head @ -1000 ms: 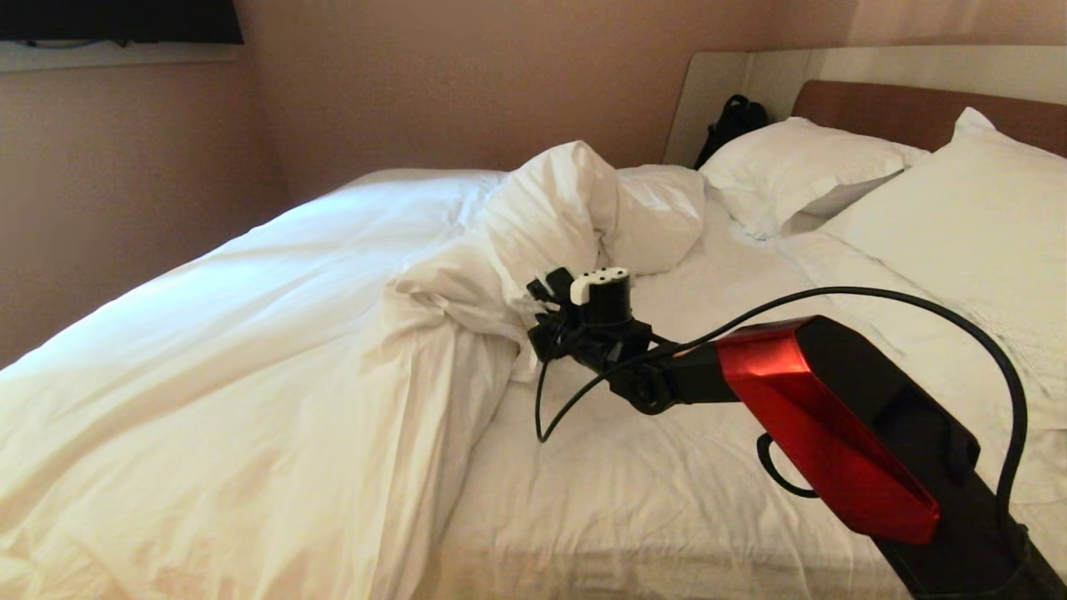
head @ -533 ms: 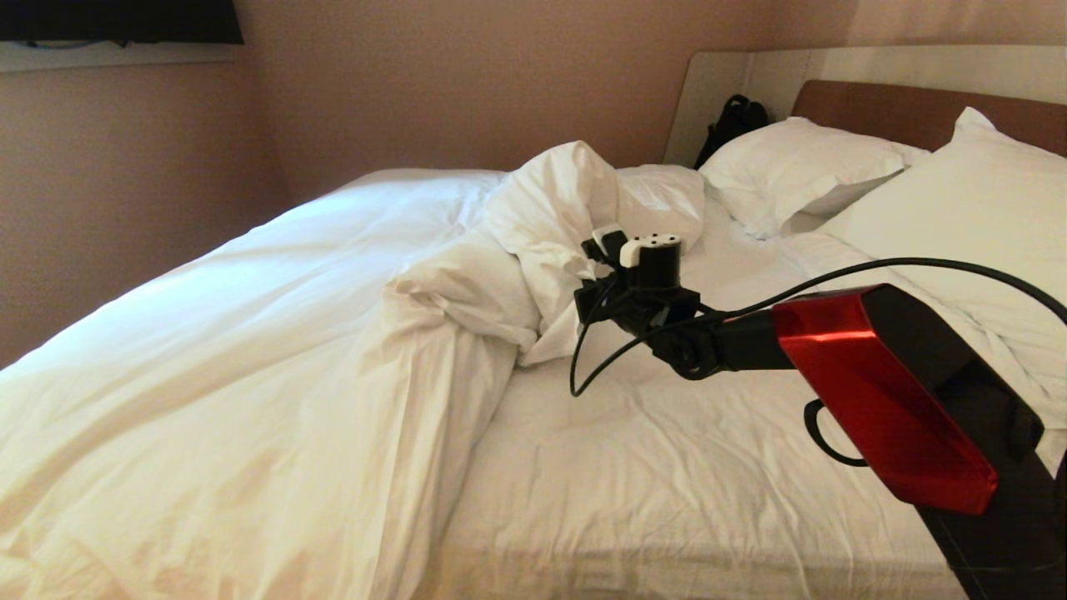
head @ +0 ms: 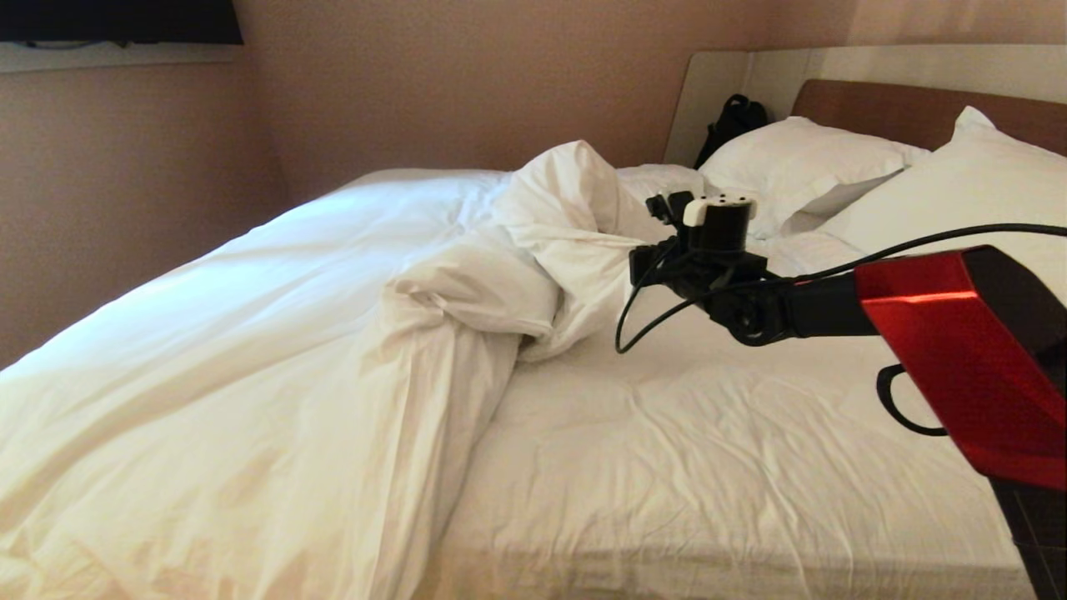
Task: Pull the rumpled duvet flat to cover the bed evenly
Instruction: Flatten the corners of the folded blanket
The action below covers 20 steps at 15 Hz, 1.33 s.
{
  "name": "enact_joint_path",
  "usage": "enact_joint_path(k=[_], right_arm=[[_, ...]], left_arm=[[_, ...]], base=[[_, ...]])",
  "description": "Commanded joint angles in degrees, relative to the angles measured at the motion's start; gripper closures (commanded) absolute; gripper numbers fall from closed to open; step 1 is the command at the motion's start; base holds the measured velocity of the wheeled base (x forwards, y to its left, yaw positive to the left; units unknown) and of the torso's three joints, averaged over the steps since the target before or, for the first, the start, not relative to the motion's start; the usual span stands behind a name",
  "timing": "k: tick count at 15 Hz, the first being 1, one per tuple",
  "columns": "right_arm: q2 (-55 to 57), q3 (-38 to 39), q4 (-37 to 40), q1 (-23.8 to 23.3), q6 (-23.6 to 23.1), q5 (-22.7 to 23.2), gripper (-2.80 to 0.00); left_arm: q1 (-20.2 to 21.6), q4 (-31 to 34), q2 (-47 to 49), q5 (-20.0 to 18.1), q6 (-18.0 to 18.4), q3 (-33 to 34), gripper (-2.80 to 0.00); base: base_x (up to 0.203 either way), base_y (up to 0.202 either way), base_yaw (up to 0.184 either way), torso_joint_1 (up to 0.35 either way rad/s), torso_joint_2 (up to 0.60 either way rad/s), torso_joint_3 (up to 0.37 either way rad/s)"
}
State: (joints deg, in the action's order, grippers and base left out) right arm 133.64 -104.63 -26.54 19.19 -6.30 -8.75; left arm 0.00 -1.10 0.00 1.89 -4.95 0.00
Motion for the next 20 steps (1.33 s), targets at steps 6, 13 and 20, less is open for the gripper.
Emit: enact_joint_path(k=[6,13,20], right_arm=[[-10.3,7.3,-0.3,-3.7,2.6,0.0,0.0],[-20.0,12.5,-0.3,-8.9,3.6,0.4,0.0],[-31.2,19.6,-0.3,-12.7,4.3,0.8,0.0]], left_arm=[[0.0,0.0,0.0,0.0,-0.1,0.0,0.0],[0.0,0.0,0.0,0.0,-0.1,0.0,0.0],[0.0,0.0,0.0,0.0,-0.1,0.0,0.0]], base=[[0.0,0.0,0.0,0.0,0.0,0.0],[0.0,0.0,0.0,0.0,0.0,0.0],[0.0,0.0,0.0,0.0,0.0,0.0]])
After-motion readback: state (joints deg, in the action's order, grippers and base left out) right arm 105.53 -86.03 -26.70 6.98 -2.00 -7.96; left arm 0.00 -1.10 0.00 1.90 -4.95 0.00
